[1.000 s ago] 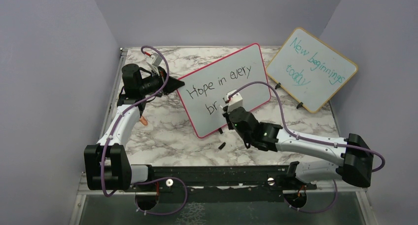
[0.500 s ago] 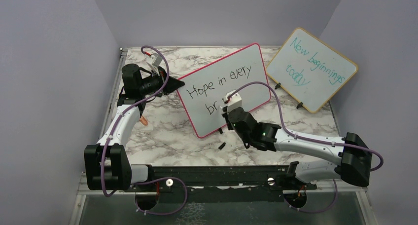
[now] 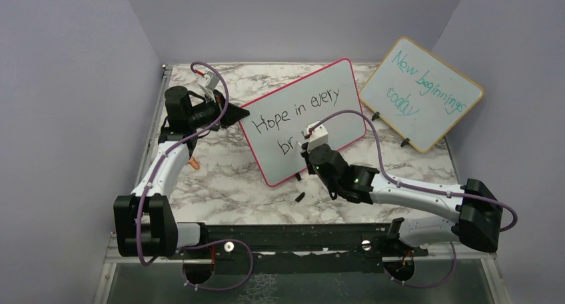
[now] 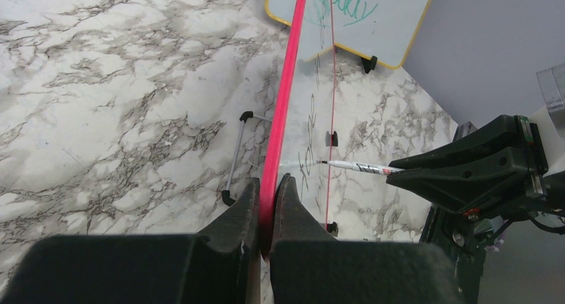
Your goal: Write a sentence on the whiteboard
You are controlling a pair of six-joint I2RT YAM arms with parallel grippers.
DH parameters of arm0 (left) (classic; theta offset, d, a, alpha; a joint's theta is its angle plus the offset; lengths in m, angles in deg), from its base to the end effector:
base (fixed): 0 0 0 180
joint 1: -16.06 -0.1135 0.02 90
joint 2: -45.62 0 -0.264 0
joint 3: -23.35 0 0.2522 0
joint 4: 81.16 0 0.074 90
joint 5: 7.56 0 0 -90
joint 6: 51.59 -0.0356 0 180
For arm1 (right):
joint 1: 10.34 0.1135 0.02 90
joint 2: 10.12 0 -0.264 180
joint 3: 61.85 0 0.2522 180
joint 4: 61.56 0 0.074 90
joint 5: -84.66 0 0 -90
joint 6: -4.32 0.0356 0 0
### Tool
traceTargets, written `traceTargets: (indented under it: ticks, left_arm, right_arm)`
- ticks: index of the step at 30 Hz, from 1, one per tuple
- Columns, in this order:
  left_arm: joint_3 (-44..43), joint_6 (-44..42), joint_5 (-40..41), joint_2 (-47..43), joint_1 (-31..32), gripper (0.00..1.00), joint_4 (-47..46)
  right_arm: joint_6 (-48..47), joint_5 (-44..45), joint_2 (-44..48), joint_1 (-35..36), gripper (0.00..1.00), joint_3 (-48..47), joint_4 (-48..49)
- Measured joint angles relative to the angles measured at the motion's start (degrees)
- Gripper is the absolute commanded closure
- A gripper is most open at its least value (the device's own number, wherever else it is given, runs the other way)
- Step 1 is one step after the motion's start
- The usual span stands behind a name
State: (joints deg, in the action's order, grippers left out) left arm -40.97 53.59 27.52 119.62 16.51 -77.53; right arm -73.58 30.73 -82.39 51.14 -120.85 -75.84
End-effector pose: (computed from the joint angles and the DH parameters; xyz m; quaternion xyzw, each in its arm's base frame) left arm 0.2875 -0.0314 0.3031 0.1945 0.7269 -0.4332 0.4962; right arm 0.1503 0.2327 0.2595 -0.1938 0.8058 0.0832 0.5533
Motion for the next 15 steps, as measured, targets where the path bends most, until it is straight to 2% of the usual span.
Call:
traceTargets:
  ticks: [15]
  left_arm:
    - [0.00, 0.00, 0.02, 0.11, 0.00, 1.00, 0.00]
  right_arm:
    - [1.05, 0.35, 0.15, -0.66, 0.99, 0.33, 0.09]
